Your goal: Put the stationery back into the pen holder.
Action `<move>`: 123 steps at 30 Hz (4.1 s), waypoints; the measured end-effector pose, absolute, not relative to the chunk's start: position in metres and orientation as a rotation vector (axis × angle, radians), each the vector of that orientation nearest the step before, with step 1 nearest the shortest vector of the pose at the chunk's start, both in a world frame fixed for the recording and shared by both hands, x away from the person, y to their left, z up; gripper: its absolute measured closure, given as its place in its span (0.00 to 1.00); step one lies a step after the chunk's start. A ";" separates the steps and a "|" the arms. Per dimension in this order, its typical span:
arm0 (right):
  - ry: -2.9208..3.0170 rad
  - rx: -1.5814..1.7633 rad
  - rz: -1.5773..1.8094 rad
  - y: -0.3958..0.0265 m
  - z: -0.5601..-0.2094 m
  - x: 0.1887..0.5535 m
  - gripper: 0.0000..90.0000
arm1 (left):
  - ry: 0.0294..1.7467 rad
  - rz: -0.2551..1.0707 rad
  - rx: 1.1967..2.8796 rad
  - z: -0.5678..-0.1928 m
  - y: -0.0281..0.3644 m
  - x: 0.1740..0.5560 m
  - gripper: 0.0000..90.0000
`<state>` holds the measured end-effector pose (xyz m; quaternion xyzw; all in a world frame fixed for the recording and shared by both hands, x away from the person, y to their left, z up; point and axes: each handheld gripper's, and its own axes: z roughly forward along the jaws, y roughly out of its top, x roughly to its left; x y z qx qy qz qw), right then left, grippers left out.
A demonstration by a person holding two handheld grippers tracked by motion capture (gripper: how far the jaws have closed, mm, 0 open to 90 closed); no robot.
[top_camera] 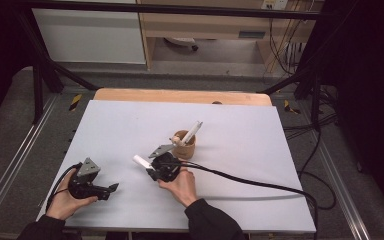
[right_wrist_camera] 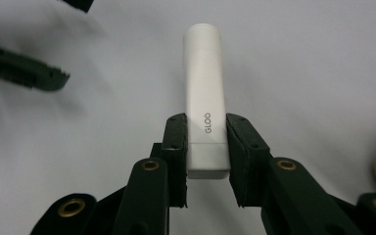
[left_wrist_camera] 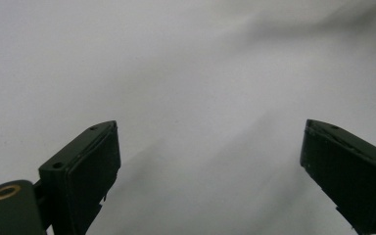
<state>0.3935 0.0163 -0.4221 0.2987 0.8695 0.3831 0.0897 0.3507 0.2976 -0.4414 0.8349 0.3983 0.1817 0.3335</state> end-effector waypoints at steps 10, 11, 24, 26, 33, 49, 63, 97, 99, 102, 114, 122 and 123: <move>2.620 0.905 1.107 -0.076 -0.433 0.373 0.80 | 1.025 0.472 2.187 -0.441 0.291 0.351 0.09; 2.619 0.899 1.111 -0.083 -0.435 0.371 0.79 | 1.024 0.471 2.188 -0.441 0.291 0.351 0.09; 2.666 0.880 1.104 -0.104 -0.447 0.368 0.67 | 1.019 0.469 2.190 -0.441 0.289 0.351 0.09; 2.655 0.874 1.074 -0.103 -0.444 0.370 0.59 | 1.020 0.468 2.192 -0.442 0.289 0.351 0.09; 2.687 0.865 0.985 -0.084 -0.429 0.380 0.54 | 1.017 0.465 2.193 -0.442 0.290 0.351 0.09; 2.838 0.856 0.712 -0.052 -0.428 0.400 0.72 | 1.018 0.459 2.196 -0.442 0.289 0.352 0.09; 2.847 0.885 0.605 -0.046 -0.425 0.401 0.78 | 1.010 0.458 2.202 -0.442 0.286 0.354 0.10; 2.610 0.947 1.020 -0.090 -0.381 0.393 0.78 | 1.013 0.466 2.198 -0.442 0.287 0.353 0.10; 2.568 0.949 1.067 -0.095 -0.379 0.393 0.78 | 1.014 0.467 2.196 -0.442 0.287 0.353 0.10; 2.509 0.974 1.138 -0.103 -0.376 0.392 0.78 | 1.013 0.468 2.195 -0.442 0.286 0.353 0.10; 2.264 1.067 1.341 -0.125 -0.365 0.400 0.78 | 1.014 0.465 2.190 -0.443 0.285 0.353 0.10; 2.127 1.128 1.456 -0.125 -0.361 0.416 0.78 | 1.023 0.463 2.184 -0.443 0.285 0.354 0.09; 2.116 1.135 1.468 -0.124 -0.361 0.419 0.78 | 1.024 0.464 2.184 -0.443 0.285 0.354 0.09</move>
